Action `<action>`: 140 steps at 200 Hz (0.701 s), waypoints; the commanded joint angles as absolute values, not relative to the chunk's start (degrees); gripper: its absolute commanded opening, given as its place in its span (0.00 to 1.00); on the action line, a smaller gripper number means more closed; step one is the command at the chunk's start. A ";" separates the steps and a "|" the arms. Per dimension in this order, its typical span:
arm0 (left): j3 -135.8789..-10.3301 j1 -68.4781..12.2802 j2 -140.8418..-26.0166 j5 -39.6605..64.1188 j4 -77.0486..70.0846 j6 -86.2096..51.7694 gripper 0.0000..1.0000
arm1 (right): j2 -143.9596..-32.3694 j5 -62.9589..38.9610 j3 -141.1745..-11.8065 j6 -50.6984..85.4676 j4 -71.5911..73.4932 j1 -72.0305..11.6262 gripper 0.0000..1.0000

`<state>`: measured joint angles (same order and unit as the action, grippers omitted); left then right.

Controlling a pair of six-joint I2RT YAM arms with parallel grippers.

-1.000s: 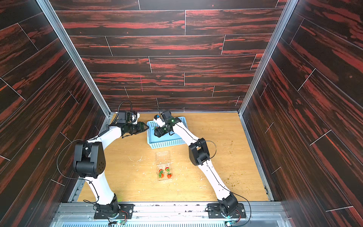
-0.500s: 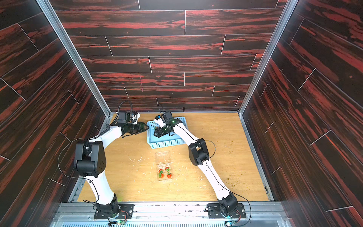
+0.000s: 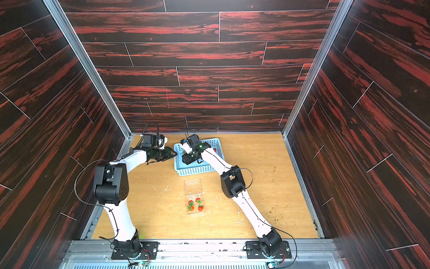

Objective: Pack strawberries into containers
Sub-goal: Pick up the basket from the center of the board.

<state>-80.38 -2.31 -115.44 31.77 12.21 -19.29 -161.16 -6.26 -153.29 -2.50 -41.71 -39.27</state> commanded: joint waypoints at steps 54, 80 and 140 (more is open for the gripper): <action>-82.18 -2.65 -114.75 33.40 10.76 -20.21 0.08 | -163.38 0.87 -153.02 -2.49 -47.48 -39.63 0.35; -82.18 -2.72 -113.74 32.64 10.98 -19.86 0.02 | -161.46 0.81 -152.20 -2.12 -46.90 -39.55 0.31; -81.31 -3.34 -111.63 28.91 11.34 -19.84 0.00 | -149.62 -1.07 -140.06 -3.11 -41.22 -39.56 0.24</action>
<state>-81.25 -3.05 -115.59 30.57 10.96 -21.15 -155.35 -0.40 -144.99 -2.57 -42.06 -39.75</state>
